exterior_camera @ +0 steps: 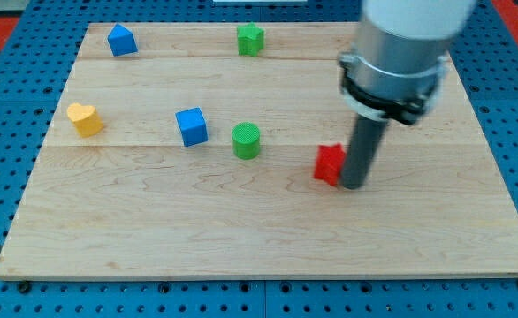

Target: Slide the red star towards the bottom right side of the green star

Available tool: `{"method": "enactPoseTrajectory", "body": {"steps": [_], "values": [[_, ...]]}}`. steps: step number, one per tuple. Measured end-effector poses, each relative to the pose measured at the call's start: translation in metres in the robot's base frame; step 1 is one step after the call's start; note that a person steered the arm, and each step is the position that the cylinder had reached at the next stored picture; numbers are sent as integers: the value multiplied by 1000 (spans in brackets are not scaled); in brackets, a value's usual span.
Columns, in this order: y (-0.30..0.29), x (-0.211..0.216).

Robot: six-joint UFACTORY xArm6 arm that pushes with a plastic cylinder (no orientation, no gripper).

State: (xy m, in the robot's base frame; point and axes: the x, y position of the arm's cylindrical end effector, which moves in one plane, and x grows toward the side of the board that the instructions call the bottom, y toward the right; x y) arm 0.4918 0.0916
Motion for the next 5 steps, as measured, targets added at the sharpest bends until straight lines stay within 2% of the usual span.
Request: {"method": "enactPoseTrajectory", "body": {"steps": [1,2,3,4,5], "values": [[-7,-13],[-7,-9],[-22,15],[-50,-49],[-51,-107]]}}
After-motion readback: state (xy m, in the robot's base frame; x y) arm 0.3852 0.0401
